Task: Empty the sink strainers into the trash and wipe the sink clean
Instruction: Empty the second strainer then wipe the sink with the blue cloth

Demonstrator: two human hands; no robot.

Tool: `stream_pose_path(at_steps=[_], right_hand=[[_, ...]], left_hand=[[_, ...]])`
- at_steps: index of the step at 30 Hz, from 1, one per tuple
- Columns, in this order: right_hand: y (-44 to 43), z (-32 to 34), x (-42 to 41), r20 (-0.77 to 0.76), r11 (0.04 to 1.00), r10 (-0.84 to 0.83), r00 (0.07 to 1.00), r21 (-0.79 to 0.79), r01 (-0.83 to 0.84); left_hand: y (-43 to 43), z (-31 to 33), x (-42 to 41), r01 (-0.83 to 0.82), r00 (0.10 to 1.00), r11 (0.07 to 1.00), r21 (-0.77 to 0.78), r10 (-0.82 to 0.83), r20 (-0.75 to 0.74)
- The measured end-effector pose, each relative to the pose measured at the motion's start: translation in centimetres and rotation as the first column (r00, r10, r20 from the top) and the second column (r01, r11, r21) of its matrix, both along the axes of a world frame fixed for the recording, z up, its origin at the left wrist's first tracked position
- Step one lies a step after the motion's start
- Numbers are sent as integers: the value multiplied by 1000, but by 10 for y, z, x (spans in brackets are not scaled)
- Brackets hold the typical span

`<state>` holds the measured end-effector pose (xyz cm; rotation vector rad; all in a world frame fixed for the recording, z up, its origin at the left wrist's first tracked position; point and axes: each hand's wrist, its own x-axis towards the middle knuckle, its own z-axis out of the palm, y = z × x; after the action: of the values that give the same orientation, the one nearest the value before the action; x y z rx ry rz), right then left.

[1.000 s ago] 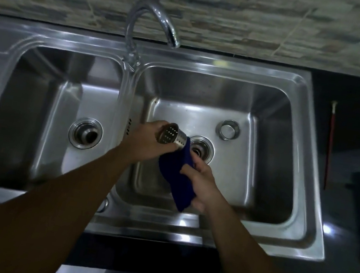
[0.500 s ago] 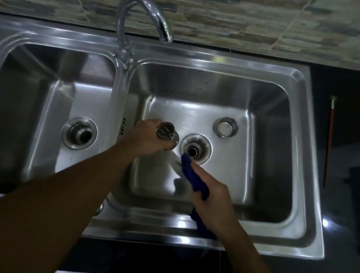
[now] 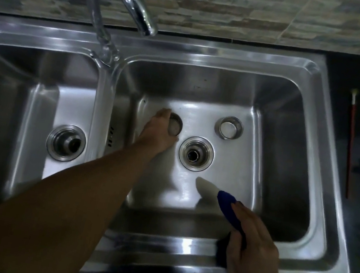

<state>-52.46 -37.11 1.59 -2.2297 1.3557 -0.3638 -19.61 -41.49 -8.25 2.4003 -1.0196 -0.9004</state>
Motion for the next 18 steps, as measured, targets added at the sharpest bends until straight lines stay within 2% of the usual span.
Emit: stream_pose_path(at_steps=[5,13,16,18], right_hand=[[-2,2,2,-22,1000,-2,1000,21,3],[-2,3,4,-16,1000,-5,1000,28,6],[-2,4,4,3,999,-12,1000,49,12],[-2,5,5,12,998,-7,1000,63,7]], left_hand=[[-10,-19,0,-6,1000,1000,-12,6,18],[-13,-35,1,110,990,994,28,-112,84],[-8,-30,-3,177,965,983,46,-183,186],[-2,-16,-12,245,936,969,-29,-228,270]])
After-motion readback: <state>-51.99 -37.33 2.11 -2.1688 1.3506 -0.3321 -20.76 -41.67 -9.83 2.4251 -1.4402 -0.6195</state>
